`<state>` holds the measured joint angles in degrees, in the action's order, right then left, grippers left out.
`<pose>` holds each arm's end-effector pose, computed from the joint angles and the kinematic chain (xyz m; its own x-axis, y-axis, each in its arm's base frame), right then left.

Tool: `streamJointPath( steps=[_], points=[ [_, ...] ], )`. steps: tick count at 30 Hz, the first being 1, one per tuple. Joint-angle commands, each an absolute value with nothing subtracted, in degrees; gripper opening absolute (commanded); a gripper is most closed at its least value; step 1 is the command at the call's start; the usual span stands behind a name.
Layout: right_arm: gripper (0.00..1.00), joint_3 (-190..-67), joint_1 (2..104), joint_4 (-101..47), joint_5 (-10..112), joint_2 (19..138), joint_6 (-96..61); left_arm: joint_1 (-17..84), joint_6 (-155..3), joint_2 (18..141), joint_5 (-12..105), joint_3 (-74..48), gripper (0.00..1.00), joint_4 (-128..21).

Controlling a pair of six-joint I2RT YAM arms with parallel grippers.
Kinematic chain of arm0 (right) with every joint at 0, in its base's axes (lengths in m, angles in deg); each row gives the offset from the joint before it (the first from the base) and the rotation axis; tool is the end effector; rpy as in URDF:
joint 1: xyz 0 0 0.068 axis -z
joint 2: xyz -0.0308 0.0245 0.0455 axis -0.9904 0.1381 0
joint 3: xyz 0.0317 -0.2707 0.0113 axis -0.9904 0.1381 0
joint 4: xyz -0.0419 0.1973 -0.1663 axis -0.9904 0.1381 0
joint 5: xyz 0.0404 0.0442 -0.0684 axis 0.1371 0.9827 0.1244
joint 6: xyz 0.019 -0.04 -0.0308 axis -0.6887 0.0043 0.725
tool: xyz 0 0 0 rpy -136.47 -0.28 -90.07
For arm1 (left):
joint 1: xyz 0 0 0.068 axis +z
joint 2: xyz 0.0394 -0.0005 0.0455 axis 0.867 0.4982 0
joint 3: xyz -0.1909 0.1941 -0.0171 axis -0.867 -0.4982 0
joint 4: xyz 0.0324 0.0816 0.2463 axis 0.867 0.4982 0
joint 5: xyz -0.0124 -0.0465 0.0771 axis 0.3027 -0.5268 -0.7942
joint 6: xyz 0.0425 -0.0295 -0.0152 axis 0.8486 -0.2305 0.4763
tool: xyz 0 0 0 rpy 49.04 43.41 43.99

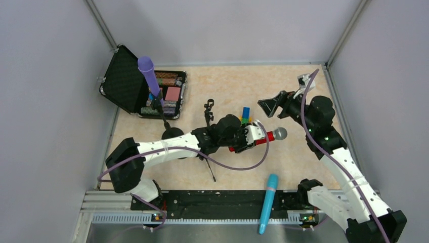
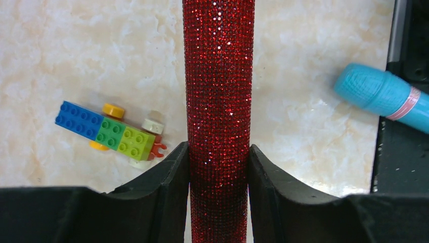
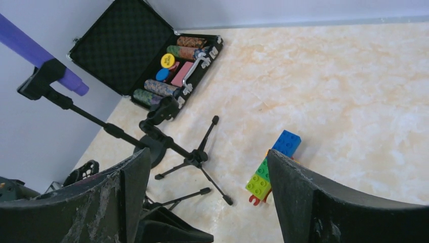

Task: Attach the microphones to the stand

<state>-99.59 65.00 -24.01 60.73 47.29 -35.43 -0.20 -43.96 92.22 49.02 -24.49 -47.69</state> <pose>0.1921 0.0701 0.3509 -0.3357 0.3122 -0.8887 -0.4709 0.7615 0.4454 0.1679 -0.3078 0.2583 0.0756 0.5478 -0.8332 0.9642 0.1728 0.2011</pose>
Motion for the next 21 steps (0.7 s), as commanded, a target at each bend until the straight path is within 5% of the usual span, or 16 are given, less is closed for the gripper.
streamJointPath(
  steps=[1, 21],
  points=[
    [0.84, -103.12, 65.52, -25.35, 62.24, 44.59, -34.71, 1.02, -54.87, 88.68, 50.10, -25.28, 0.00, -53.46],
    [0.90, -100.72, 65.47, -26.69, 68.10, 39.68, -38.04, 15.81, -86.37, 75.65, 56.26, -35.38, 0.00, -73.89]
  ],
)
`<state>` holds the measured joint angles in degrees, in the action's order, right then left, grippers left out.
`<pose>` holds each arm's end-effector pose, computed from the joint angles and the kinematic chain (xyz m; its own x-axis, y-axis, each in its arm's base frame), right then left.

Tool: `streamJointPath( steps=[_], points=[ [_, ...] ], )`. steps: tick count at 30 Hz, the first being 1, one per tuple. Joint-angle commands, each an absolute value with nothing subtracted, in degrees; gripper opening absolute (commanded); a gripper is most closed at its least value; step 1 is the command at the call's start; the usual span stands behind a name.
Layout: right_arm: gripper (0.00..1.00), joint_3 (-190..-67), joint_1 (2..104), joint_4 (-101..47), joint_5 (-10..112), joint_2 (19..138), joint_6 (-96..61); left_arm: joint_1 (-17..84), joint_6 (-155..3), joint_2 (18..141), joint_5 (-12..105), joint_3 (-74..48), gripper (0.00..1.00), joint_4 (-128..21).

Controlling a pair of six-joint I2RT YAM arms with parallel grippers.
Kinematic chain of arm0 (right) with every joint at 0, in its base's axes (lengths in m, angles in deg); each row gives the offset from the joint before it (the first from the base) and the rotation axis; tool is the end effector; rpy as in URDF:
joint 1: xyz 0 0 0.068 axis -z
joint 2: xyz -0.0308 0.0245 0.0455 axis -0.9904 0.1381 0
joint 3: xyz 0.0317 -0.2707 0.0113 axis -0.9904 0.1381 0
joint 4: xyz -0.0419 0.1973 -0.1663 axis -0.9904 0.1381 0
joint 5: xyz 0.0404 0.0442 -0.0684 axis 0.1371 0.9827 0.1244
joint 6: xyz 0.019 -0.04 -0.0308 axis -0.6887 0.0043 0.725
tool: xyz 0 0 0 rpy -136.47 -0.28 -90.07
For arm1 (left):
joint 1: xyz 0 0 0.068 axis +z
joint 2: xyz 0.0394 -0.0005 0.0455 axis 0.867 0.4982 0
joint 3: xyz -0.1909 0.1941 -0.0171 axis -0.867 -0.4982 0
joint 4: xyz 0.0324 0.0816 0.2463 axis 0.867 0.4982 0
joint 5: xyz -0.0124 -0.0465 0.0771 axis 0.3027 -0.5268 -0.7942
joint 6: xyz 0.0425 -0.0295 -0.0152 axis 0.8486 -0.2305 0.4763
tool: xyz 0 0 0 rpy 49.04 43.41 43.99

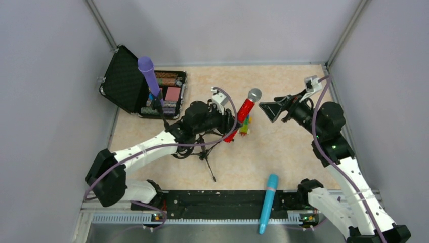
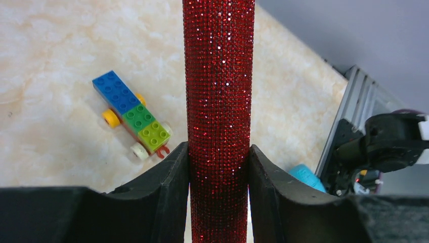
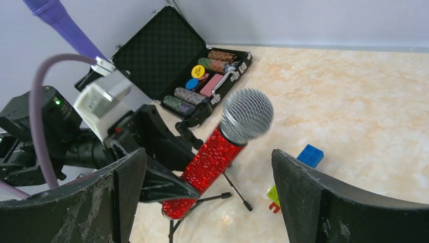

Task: Attach the microphones to the stand

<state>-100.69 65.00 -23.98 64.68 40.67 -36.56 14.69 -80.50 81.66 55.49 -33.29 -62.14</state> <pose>0.1618 0.0633 0.3772 -0.2544 0.3445 -0.9037 -0.5712 0.7005 0.4278 0.2139 -0.2321 0.2886 -0.4284 0.0484 -0.9023 0.7908 0.5031 -0.3486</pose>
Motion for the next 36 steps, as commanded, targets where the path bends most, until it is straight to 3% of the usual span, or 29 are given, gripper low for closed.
streamJointPath(
  steps=[1, 14, 22, 36],
  points=[
    [0.90, -100.27, 65.50, -27.18, 69.12, 39.78, -38.30, 16.01, -86.47, 74.43, 55.72, -35.79, 0.00, -74.09],
    [0.86, -93.65, 65.22, -47.92, 86.66, 45.44, -52.05, 16.08, -89.76, 64.71, 56.87, -39.28, 0.00, -75.68],
    [0.84, -92.38, 60.51, -58.89, 87.29, 49.55, -58.55, 16.08, -93.29, 65.36, 60.07, -41.19, 0.00, -80.62],
    [0.71, -90.80, 54.55, -75.79, 84.97, 59.95, -66.46, 15.82, -97.49, 67.96, 62.80, -41.62, 0.00, -84.22]
  ],
)
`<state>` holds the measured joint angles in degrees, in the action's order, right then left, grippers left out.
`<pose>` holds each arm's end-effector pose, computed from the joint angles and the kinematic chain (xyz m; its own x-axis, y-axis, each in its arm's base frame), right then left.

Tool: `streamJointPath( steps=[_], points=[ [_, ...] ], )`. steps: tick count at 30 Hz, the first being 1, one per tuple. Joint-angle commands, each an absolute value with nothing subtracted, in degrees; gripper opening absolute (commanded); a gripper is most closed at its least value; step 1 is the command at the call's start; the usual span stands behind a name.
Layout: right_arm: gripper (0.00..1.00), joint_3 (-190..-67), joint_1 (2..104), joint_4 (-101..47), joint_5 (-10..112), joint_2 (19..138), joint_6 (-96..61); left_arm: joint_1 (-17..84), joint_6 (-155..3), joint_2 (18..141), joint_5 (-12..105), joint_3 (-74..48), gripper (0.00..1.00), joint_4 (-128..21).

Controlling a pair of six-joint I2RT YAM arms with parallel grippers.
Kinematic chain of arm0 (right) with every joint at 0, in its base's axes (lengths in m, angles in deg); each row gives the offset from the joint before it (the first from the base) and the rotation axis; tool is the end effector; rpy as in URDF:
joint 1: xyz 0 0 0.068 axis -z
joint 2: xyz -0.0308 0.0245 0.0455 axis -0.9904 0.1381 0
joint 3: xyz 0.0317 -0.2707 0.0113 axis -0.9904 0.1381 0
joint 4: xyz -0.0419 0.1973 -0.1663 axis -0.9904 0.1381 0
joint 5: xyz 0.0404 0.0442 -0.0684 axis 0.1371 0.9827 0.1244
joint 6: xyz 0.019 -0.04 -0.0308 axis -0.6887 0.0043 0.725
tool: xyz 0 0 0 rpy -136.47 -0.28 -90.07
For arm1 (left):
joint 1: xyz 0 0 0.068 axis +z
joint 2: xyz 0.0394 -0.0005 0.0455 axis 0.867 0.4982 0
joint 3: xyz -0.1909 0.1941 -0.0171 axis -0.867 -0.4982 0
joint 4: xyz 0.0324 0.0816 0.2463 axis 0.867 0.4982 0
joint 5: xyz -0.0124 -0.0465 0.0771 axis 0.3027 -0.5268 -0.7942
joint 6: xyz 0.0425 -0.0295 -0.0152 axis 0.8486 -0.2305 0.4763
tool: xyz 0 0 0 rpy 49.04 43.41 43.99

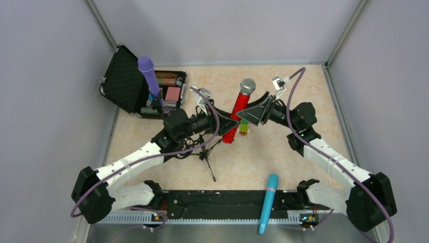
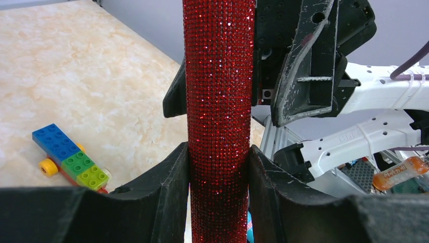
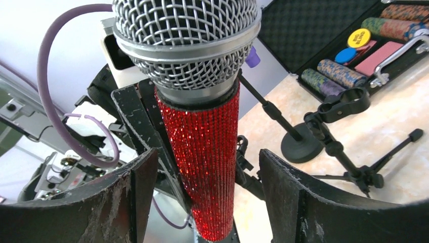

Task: Attach the microphones to the stand

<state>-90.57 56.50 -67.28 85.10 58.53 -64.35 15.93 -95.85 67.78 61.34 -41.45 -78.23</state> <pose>0.2038 0.1238 0.3324 -0.5718 0.3886 -0.7225 -0.7403 0.1350 0.6585 0.1776 -0.1921 0.3333 -0.4172 -0.2719 -0.8672 0.8236 0.2903 -0.4872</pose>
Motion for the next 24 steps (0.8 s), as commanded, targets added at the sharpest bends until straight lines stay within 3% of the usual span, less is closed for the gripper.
streamJointPath(
  steps=[1, 10, 14, 21, 24],
  points=[
    [0.69, -91.14, 54.35, -75.45, 85.12, 60.50, -66.18, 15.74, -97.40, 67.97, 62.77, -41.62, 0.00, -84.21],
    [0.59, -90.05, 54.14, -81.14, 82.85, 63.58, -70.08, 15.48, -96.62, 67.89, 62.73, -41.82, 0.00, -84.37],
    [0.46, -89.62, 54.18, -85.65, 83.66, 65.34, -73.09, 15.38, -96.55, 68.02, 62.30, -41.88, 0.00, -84.38],
    [0.00, -89.05, 54.19, -87.60, 84.03, 65.68, -73.60, 15.29, -95.03, 67.89, 61.99, -42.27, 0.01, -84.38],
    [0.00, -88.79, 54.20, -87.20, 83.90, 65.25, -72.78, 15.29, -93.94, 67.67, 61.92, -42.54, 0.27, -84.38]
  ],
)
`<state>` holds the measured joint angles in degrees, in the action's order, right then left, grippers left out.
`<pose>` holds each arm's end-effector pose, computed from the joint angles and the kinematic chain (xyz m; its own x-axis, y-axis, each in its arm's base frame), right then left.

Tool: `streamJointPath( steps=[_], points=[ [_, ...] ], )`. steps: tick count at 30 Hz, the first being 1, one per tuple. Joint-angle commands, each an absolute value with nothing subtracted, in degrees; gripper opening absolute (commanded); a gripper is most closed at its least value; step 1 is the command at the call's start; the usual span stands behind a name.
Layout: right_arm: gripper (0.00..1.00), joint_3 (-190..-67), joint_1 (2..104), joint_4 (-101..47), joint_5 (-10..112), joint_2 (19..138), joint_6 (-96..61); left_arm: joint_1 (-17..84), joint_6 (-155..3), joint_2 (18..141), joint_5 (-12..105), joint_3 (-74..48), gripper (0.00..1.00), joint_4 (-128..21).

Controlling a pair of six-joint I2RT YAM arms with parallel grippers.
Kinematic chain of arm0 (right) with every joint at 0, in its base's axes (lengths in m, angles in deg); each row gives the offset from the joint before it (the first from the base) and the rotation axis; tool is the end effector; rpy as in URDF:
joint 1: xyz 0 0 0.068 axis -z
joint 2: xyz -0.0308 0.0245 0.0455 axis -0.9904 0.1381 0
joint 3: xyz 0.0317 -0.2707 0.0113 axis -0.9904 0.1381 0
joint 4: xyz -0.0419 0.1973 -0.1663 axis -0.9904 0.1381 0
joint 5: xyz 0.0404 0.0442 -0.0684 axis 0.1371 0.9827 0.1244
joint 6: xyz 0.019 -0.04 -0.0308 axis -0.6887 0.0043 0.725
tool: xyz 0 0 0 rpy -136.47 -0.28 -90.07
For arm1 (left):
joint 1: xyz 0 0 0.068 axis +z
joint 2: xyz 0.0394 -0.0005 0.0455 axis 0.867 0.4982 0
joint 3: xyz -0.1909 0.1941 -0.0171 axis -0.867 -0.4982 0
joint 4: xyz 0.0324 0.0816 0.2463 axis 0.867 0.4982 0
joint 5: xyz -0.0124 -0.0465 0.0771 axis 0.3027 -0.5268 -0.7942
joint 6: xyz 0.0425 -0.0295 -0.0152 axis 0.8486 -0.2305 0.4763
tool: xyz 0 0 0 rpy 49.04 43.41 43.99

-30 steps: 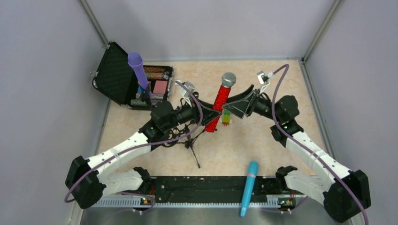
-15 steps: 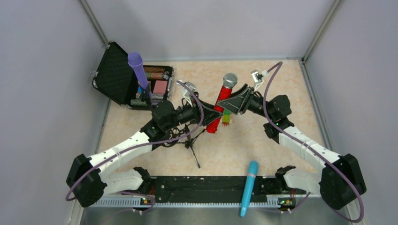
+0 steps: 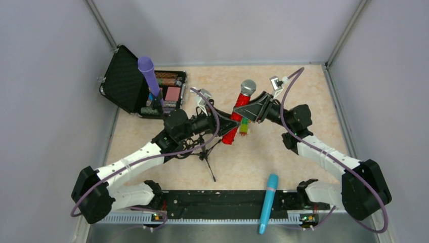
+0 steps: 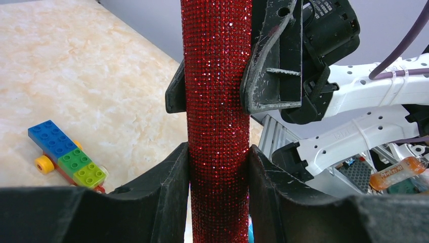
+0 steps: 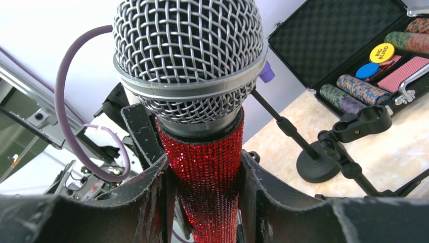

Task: Attach the microphones to the stand

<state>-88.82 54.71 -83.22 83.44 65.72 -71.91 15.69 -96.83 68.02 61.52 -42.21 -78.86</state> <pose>0.2154 0.1373 0.3202 -0.5977 0.4416 -0.6691 -0.7338 0.0348 0.6784 0.1771 -0.1932 0.3287 -0.4370 -0.2695 -0.8581 0.8162 0.2820 -0.5042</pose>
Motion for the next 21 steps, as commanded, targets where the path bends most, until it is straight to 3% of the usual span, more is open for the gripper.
streamJointPath(
  steps=[1, 4, 6, 21],
  points=[
    [0.00, -88.66, 54.15, -86.98, 83.84, 64.99, -72.41, 15.29, -93.78, 67.55, 61.48, -42.65, 0.37, -84.38],
    [0.00, -88.39, 54.20, -85.65, 83.51, 64.13, -71.24, 15.34, -92.58, 66.86, 59.62, -43.02, 0.65, -84.67],
    [0.00, -88.32, 54.15, -83.76, 83.30, 63.32, -69.67, 15.29, -91.12, 65.83, 57.31, -42.87, 0.97, -84.24],
    [0.00, -88.01, 54.17, -71.92, 79.93, 58.82, -60.82, 15.36, -76.47, 55.04, 48.74, -38.17, 0.99, -69.86]
  ],
)
